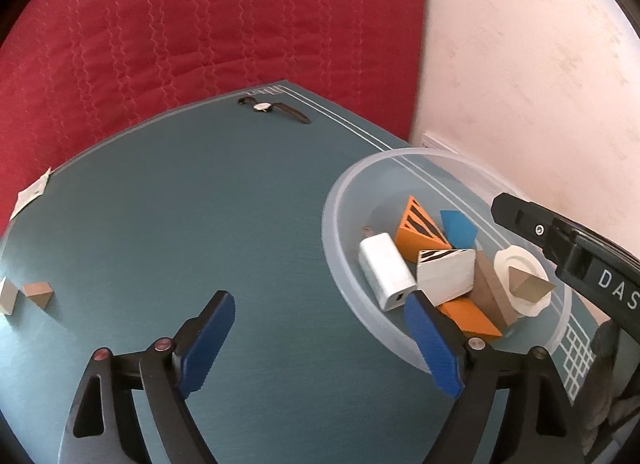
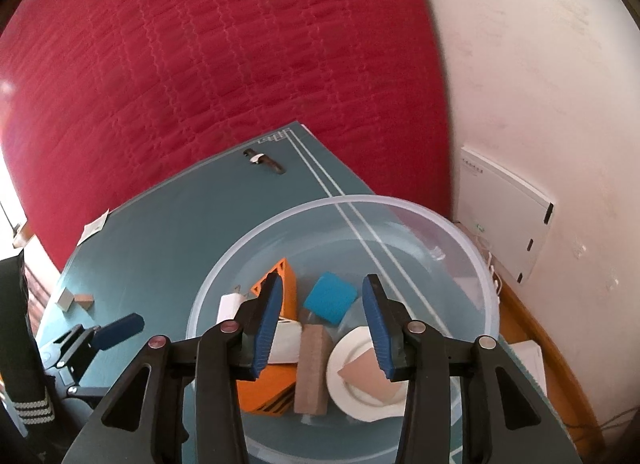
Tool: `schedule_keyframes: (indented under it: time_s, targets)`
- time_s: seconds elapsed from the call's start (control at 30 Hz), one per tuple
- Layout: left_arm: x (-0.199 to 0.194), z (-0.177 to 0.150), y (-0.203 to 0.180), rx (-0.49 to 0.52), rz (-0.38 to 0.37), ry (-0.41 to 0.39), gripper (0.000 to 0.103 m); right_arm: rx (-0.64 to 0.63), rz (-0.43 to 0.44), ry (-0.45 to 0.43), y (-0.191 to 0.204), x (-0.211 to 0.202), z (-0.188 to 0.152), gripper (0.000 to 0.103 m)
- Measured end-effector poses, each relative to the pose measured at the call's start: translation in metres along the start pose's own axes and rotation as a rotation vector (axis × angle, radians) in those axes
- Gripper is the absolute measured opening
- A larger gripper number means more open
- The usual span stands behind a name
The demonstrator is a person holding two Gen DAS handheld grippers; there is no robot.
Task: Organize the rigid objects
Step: 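Withdraw both grippers from the bowl toward the remaining blocks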
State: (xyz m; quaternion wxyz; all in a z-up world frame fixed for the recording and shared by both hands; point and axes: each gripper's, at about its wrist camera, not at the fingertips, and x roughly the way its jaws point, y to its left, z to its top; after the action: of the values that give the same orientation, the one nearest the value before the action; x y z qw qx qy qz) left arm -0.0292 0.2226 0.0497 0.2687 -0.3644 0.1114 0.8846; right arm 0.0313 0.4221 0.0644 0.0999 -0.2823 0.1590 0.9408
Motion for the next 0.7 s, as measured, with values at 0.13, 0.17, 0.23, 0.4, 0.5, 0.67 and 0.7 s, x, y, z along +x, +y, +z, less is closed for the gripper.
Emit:
schedule_keyframes:
  time_s: [0.13,0.17,0.23,0.4,0.5,0.67,0.7]
  targets:
    - [-0.001,0.0,0.006,-0.008,0.009,-0.007,0.093,-0.014,0.008,0.003,0.005,0.0,-0.002,0.046]
    - [-0.002,-0.001,0.007,-0.009,0.01,-0.009,0.094,-0.018,0.01,0.005,0.007,0.001,-0.003,0.046]
    - [-0.004,-0.001,0.009,-0.011,0.019,-0.014,0.094,-0.025,0.014,0.009,0.009,0.001,-0.004,0.047]
    - [-0.01,-0.003,0.019,-0.034,0.023,-0.021,0.098,-0.044,0.021,0.007,0.015,0.0,-0.007,0.048]
    - [-0.012,-0.004,0.025,-0.046,0.03,-0.024,0.098,-0.052,0.02,0.008,0.017,0.0,-0.01,0.048]
    - [-0.015,-0.006,0.034,-0.062,0.053,-0.033,0.098,-0.078,0.017,0.009,0.025,-0.002,-0.013,0.049]
    - [-0.014,-0.006,0.036,-0.064,0.056,-0.034,0.098,-0.085,0.017,0.008,0.027,-0.002,-0.014,0.049]
